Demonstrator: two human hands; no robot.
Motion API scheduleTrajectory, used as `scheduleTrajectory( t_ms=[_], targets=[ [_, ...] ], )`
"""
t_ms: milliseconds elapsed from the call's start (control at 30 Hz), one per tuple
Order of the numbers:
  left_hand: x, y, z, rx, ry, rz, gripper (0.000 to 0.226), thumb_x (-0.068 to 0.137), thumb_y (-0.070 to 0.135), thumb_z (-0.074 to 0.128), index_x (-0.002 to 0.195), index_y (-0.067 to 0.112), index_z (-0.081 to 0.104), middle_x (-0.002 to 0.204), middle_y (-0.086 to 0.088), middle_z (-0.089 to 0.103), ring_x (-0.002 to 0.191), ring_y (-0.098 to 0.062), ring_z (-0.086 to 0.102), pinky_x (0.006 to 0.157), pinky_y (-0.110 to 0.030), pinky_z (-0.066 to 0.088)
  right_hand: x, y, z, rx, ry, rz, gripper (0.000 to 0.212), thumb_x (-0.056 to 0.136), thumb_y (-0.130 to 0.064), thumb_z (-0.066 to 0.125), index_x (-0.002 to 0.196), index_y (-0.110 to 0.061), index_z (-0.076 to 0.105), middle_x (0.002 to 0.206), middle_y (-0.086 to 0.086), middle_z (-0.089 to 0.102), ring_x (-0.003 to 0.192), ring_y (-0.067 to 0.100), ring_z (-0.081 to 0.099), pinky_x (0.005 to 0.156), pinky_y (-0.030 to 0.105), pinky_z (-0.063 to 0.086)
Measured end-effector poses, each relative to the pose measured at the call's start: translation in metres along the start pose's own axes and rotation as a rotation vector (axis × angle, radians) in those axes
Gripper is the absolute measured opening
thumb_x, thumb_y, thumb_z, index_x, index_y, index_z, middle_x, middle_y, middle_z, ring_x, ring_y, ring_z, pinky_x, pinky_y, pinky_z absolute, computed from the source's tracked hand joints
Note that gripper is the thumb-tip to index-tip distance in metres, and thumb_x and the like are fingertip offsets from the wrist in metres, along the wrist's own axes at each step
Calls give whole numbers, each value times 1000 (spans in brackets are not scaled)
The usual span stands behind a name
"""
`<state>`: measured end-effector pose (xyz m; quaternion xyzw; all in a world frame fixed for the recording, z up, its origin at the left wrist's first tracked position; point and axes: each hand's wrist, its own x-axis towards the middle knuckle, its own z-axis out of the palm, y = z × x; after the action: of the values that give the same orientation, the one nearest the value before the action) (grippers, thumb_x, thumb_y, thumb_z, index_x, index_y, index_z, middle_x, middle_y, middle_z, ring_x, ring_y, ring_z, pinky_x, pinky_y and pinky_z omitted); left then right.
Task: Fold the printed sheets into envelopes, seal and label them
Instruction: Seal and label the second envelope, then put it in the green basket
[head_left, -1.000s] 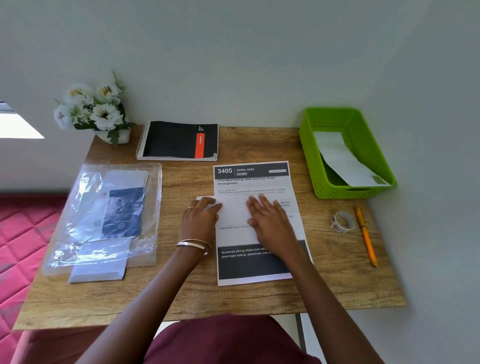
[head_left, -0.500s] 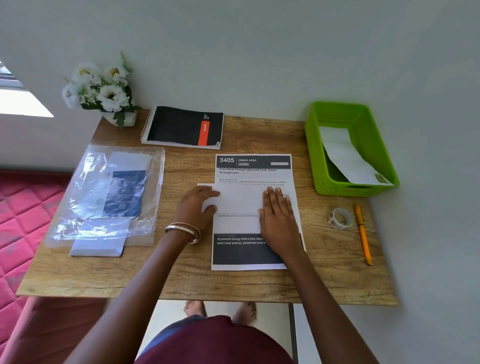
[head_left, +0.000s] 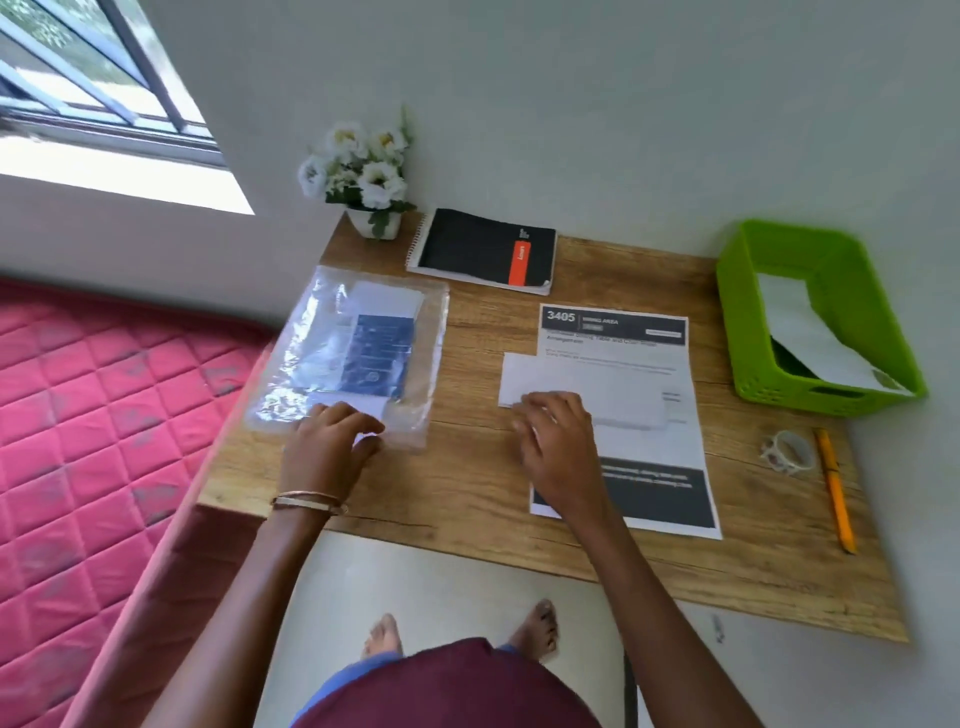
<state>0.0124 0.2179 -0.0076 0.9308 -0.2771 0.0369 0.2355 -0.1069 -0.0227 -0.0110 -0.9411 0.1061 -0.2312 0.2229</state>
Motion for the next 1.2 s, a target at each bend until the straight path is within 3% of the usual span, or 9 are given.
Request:
scheduleTrajectory(
  t_ms=[67,200,300,400,467,633,867,1033,1200],
  targets=[
    [-7,-21,-13,-26,14,-49,18,62,10,81,77,16,72,76,-5,67,74,-31,60,64,-36,47,-1,-31,17,92,-98,-27,23,88,-24,57,97,-8,71,96,6,69,95,22,54,85,38,45],
    [-15,-68,-33,-21,-21,64,20,71,29,57,78,17,72,80,-3,67,75,-30,61,68,-38,48,-8,-87,55,174,-245,-46,30,84,-35,55,93,-12,72,89,4,69,86,26,58,82,33,40],
    [-14,-98,-35,13,-42,137,26,70,32,52,85,22,70,86,-2,67,77,-31,60,64,-45,51,-11,-118,79,121,-266,24,31,80,-35,63,102,-15,70,95,2,68,92,27,57,81,44,47],
    [-11,-113,-37,14,-31,132,30,70,31,51,98,30,62,90,-5,63,77,-32,58,65,-44,51,-9,-137,94,43,-277,117,36,79,-34,68,112,-18,67,101,5,61,100,26,53,84,42,41],
    [-7,-117,-39,8,-53,110,34,69,27,54,102,33,59,93,-6,60,75,-31,56,63,-44,51,-7,-145,98,31,-251,155,28,79,-29,70,105,-18,68,100,5,58,99,24,50,84,40,40],
    [1,-125,-37,-26,-121,52,40,61,14,78,98,28,70,99,-6,59,76,-31,51,66,-46,51,-7,-150,97,121,-237,188,8,76,-16,72,83,-14,69,88,-2,47,94,21,46,82,30,32],
    [4,-120,-42,20,-195,0,35,71,23,74,104,34,69,111,0,57,91,-29,49,74,-43,46,-17,-144,70,213,-339,97,10,75,-14,74,83,-15,68,96,-5,52,99,7,36,88,9,26],
    [4,-118,-44,39,-188,-6,37,70,26,75,104,38,68,108,4,59,96,-27,48,77,-39,39,-20,-144,66,183,-309,101,5,80,-10,70,83,-11,66,83,0,64,81,12,50,71,24,37],
    [6,-116,-49,77,-264,-28,40,75,30,70,112,44,63,113,8,55,102,-23,44,80,-37,36,-19,-154,64,263,-226,100,11,81,-9,68,90,-14,68,83,0,66,78,12,58,72,27,42]
  ],
)
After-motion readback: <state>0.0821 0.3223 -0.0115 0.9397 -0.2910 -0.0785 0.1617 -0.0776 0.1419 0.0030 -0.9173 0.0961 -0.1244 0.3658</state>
